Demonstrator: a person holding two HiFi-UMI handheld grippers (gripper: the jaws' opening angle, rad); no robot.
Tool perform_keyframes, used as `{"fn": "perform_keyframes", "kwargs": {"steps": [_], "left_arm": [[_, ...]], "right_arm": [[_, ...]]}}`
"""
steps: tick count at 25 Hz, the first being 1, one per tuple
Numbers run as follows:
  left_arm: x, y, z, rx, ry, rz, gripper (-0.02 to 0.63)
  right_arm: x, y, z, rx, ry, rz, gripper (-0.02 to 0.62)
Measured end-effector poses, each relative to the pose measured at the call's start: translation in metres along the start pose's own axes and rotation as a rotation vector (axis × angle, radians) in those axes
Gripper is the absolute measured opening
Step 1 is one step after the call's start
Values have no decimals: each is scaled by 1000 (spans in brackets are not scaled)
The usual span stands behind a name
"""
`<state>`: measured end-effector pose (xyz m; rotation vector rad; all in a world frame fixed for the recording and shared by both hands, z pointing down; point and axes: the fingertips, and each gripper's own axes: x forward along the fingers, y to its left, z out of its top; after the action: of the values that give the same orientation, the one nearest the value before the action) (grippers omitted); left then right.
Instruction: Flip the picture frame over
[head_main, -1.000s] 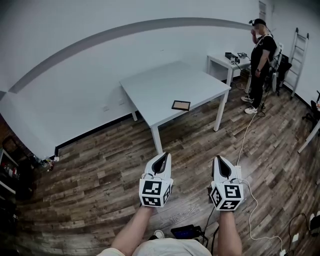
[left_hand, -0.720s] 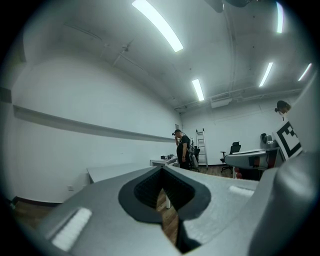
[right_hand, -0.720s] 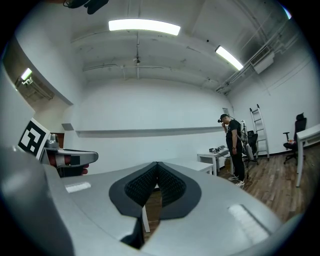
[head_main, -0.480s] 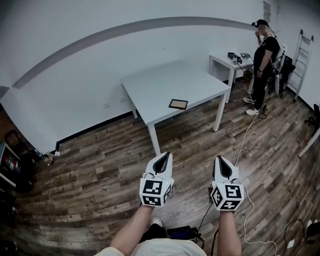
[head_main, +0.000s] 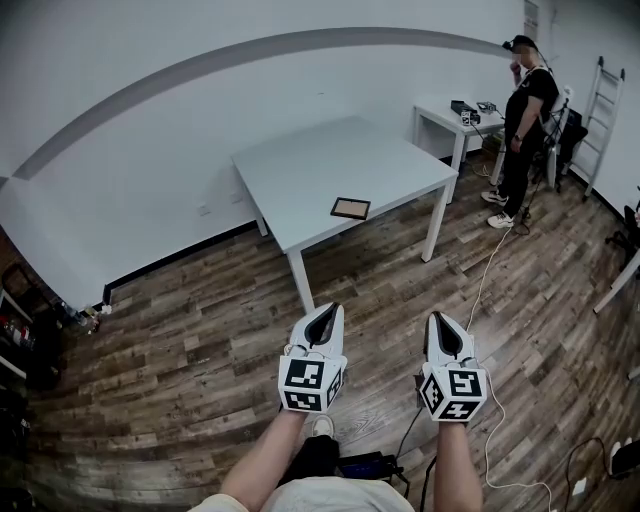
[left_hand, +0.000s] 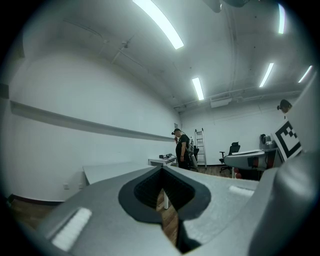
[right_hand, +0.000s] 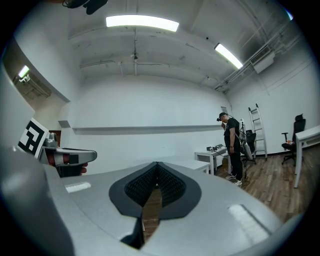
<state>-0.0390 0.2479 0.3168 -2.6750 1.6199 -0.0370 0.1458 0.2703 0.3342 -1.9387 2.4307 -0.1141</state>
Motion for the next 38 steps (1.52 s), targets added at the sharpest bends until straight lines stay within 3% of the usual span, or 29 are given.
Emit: {"fn": "perform_keyframes", "kwargs": {"steps": [8,24,38], "left_arm": [[52,45,-4,-6,-11,-18,0],[159,179,-3,-44,-20,-35,0],[211,213,-10,-34,-9,-55,0]], "right_arm": [[69,7,-2,-29,19,-6,25],[231,41,5,-49,48,-36,25],[290,36,-1,-53,63,-50,25]]}}
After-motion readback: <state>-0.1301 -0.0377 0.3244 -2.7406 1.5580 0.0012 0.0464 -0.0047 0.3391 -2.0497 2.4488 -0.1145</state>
